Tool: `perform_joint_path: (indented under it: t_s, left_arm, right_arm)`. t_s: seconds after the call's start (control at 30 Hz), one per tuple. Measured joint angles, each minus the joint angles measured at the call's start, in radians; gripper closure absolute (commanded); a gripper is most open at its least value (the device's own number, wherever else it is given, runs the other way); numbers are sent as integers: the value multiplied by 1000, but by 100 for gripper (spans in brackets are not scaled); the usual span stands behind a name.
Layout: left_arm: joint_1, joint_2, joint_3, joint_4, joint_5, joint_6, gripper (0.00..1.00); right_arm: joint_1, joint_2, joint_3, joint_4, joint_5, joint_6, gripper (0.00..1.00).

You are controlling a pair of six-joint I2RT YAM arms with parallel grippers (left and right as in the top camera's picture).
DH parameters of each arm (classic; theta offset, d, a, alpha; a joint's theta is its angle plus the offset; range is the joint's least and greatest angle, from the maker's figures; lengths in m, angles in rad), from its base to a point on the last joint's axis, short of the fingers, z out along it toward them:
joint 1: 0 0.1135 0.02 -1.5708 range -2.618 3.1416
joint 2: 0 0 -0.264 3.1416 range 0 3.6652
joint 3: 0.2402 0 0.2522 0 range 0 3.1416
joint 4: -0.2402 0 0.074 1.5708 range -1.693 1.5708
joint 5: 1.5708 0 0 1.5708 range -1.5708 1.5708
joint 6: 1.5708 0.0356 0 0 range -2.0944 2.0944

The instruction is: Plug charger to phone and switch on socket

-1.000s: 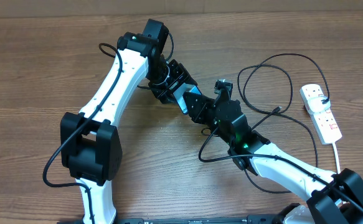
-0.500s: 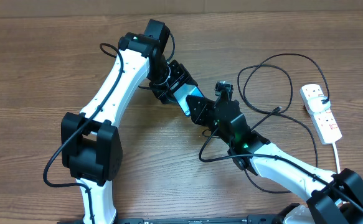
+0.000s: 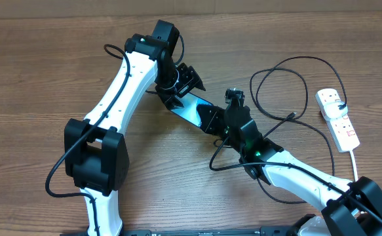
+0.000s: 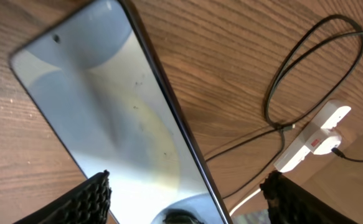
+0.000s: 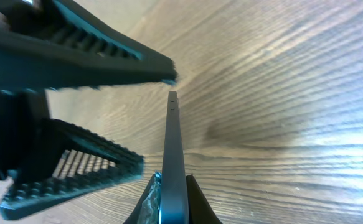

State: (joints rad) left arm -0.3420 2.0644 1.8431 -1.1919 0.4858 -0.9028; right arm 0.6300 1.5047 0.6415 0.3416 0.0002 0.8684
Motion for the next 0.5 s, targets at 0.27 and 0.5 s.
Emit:
perform_joint_path:
  t_s: [0.27, 0.5]
  left_arm:
    - [77, 0, 2, 2, -4, 105, 20]
    - [199, 0, 65, -127, -9, 254, 20]
  right_arm:
    - [0, 1, 0, -16, 8, -1, 96]
    - [0, 1, 0, -34, 8, 93, 96]
